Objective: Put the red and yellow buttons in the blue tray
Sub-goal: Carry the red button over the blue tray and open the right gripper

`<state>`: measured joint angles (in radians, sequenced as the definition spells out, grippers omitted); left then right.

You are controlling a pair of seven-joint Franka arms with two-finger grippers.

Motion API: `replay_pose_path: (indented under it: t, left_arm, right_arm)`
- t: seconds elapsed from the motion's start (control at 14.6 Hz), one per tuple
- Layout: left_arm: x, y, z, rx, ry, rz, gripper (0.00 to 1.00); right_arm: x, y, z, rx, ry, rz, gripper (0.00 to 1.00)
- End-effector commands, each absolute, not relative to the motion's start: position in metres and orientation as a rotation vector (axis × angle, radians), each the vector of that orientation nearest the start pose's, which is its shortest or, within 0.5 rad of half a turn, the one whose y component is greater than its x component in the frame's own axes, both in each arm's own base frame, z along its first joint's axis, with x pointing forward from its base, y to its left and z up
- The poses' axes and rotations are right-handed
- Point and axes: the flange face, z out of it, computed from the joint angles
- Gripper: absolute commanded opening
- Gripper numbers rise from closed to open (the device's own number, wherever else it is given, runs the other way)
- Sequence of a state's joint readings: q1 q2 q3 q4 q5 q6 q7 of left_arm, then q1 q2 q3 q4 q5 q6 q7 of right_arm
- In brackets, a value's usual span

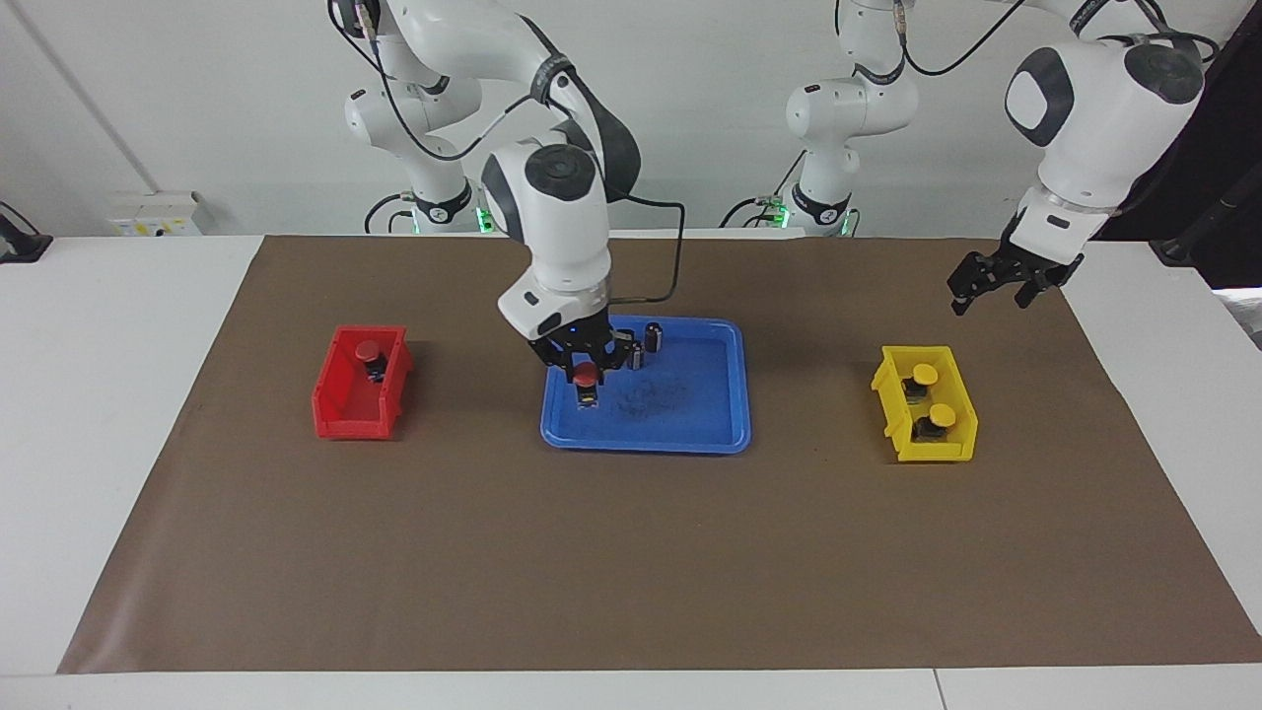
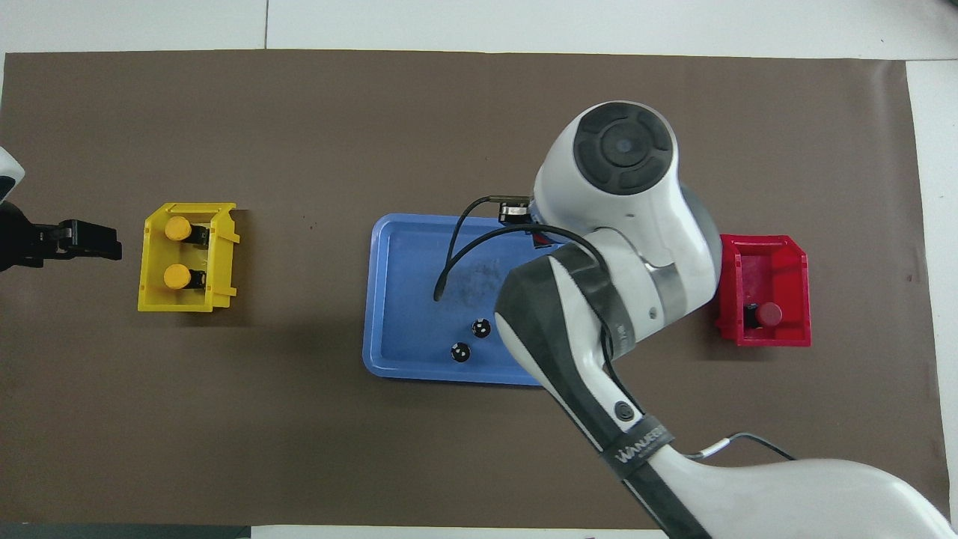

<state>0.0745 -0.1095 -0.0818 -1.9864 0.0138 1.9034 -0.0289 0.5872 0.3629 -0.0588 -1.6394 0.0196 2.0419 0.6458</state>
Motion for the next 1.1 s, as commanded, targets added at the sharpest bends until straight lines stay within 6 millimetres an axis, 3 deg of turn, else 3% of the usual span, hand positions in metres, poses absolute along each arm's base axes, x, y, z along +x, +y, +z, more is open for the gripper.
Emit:
replay_pose_path:
  t: [0.0, 0.14, 0.34, 0.41, 0.55, 0.62, 0.68, 0.75, 0.89, 1.03]
  left_arm:
    - [0.521, 0.0, 0.47, -3.122, -0.049, -0.024, 0.84]
    - [0.52, 0.0, 0.445, -3.124, -0.055, -0.043, 0.77]
    - [0.53, -0.006, 0.418, -3.129, -0.034, -0.043, 0.75]
    - [0.53, -0.006, 0.413, -3.129, -0.027, -0.036, 0.75]
    - [0.528, -0.009, 0.402, -3.13, -0.024, -0.022, 0.75]
    - [0.527, -0.01, 0.396, -3.131, -0.022, -0.012, 0.75]
    - [0.528, -0.013, 0.391, -3.132, -0.014, -0.01, 0.75]
    - [0.528, -0.019, 0.388, -3.132, 0.005, -0.01, 0.74]
    - [0.524, -0.019, 0.38, -3.133, 0.006, -0.015, 0.72]
    - [0.526, -0.02, 0.378, -3.134, 0.009, -0.046, 0.72]
  right_arm:
    - [0.577, 0.35, 0.381, -3.115, 0.202, -0.053, 0.17]
    - [0.571, 0.347, 0.361, -3.114, 0.235, -0.049, 0.18]
    - [0.564, 0.346, 0.35, -3.121, 0.256, -0.023, 0.2]
    - [0.562, 0.346, 0.349, -3.122, 0.254, -0.021, 0.27]
    - [0.564, 0.345, 0.35, -3.121, 0.256, -0.023, 0.57]
    - [0.566, 0.345, 0.355, -3.119, 0.256, -0.03, 0.6]
    - [0.571, 0.345, 0.364, -3.112, 0.262, -0.045, 0.77]
    - [0.577, 0.341, 0.375, -3.108, 0.272, -0.054, 0.79]
    - [0.594, 0.312, 0.411, -3.119, 0.276, -0.063, 0.8]
    - [0.609, 0.243, 0.444, -3.125, 0.184, -0.063, 0.8]
